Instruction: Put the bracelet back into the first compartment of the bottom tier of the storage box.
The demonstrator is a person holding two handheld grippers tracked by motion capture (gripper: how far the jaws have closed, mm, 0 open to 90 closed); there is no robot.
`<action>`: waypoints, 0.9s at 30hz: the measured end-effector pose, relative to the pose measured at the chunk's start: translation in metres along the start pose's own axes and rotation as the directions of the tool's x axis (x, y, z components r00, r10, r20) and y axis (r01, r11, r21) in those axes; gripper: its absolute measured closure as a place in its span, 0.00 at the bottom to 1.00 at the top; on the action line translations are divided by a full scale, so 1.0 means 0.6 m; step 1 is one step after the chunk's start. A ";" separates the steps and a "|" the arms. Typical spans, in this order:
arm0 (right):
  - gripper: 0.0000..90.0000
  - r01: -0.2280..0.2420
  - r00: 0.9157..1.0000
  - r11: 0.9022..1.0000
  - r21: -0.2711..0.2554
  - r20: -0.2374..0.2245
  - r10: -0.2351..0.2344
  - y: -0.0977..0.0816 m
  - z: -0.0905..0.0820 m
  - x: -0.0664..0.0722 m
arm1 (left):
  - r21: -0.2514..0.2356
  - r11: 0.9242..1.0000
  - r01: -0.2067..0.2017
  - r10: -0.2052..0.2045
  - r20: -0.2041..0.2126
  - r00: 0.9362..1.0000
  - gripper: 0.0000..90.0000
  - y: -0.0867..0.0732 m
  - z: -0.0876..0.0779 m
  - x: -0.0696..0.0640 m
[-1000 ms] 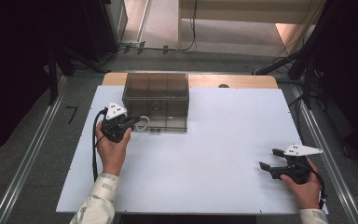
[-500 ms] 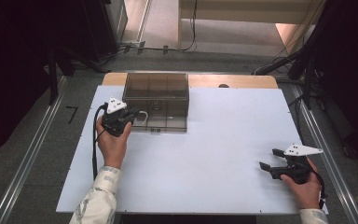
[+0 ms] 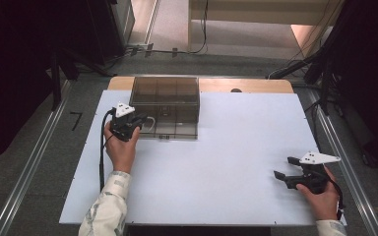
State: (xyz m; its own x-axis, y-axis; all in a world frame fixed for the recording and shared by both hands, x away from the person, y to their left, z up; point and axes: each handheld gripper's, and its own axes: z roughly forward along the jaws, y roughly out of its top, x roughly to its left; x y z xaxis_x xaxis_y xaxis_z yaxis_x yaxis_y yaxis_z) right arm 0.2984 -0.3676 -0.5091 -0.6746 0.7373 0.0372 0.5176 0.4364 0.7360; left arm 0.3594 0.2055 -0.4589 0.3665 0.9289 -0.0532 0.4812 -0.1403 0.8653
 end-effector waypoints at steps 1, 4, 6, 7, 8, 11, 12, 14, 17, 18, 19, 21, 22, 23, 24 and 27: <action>0.17 -0.001 1.000 1.000 0.000 -0.001 0.001 0.000 0.000 0.000 | 0.003 1.000 -0.004 0.004 -0.002 1.000 0.97 -0.001 0.002 0.001; 0.17 0.001 1.000 1.000 0.001 0.000 -0.001 0.000 0.000 0.000 | 0.013 1.000 -0.008 0.008 -0.008 1.000 0.97 -0.003 0.008 0.000; 0.17 0.000 1.000 1.000 0.000 0.000 0.000 0.000 0.000 0.000 | 0.021 1.000 -0.009 0.009 -0.010 1.000 0.97 -0.004 0.011 0.001; 0.17 0.001 1.000 1.000 0.001 0.000 -0.001 0.000 0.000 0.000 | 0.023 1.000 -0.007 0.007 -0.013 1.000 0.97 -0.005 0.011 0.003; 0.17 0.001 1.000 1.000 0.001 0.000 -0.001 0.000 0.000 0.000 | 0.023 1.000 -0.004 0.005 -0.016 1.000 0.97 -0.006 0.012 0.004; 0.17 0.000 1.000 1.000 0.001 0.001 0.000 0.000 0.001 0.000 | 0.036 0.999 -0.001 0.002 -0.022 1.000 0.97 -0.008 0.015 0.007; 0.17 0.001 1.000 1.000 0.001 0.001 -0.001 0.000 0.000 0.000 | 0.041 0.999 0.000 0.001 -0.024 1.000 0.97 -0.009 0.015 0.009; 0.17 0.001 1.000 1.000 0.001 0.001 -0.001 0.000 0.000 0.001 | 0.048 0.999 0.005 -0.004 -0.029 1.000 0.96 -0.011 0.016 0.010; 0.17 0.001 1.000 1.000 0.002 0.001 -0.001 0.000 0.001 0.001 | 0.064 0.998 0.010 -0.008 -0.038 0.999 0.96 -0.014 0.019 0.012; 0.17 0.000 1.000 1.000 0.002 0.001 0.000 0.000 0.000 0.001 | 0.068 0.998 0.009 -0.006 -0.044 0.999 0.96 -0.015 0.019 0.013; 0.17 0.000 1.000 1.000 0.002 0.001 0.000 0.000 0.000 0.001 | 0.074 0.997 0.007 -0.004 -0.047 0.999 0.96 -0.015 0.020 0.013; 0.17 0.000 1.000 1.000 0.002 0.001 0.000 0.000 0.000 0.001 | 0.076 0.997 0.011 -0.007 -0.048 0.999 0.96 -0.017 0.022 0.014; 0.17 0.000 1.000 1.000 0.002 0.001 0.000 0.000 0.000 0.001 | 0.083 0.997 0.010 -0.006 -0.052 0.999 0.96 -0.017 0.023 0.014; 0.17 0.000 1.000 1.000 0.002 0.002 0.000 0.000 0.000 0.001 | 0.085 0.996 0.010 -0.005 -0.059 0.998 0.96 -0.018 0.024 0.014; 0.17 0.000 1.000 1.000 0.002 0.002 0.000 0.000 0.000 0.001 | 0.092 0.996 0.006 0.000 -0.062 0.998 0.96 -0.019 0.024 0.014; 0.17 0.001 1.000 1.000 0.002 0.002 -0.001 0.000 0.000 0.001 | 0.101 0.995 0.011 -0.004 -0.068 0.998 0.96 -0.022 0.026 0.017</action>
State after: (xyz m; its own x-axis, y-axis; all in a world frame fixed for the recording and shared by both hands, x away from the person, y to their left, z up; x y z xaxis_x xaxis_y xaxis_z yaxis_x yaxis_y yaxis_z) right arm 0.2981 -0.3669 -0.5092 -0.6741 0.7378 0.0356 0.5183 0.4381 0.7345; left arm 0.3691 0.2112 -0.4789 0.3093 0.9507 -0.0229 0.5633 -0.1637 0.8099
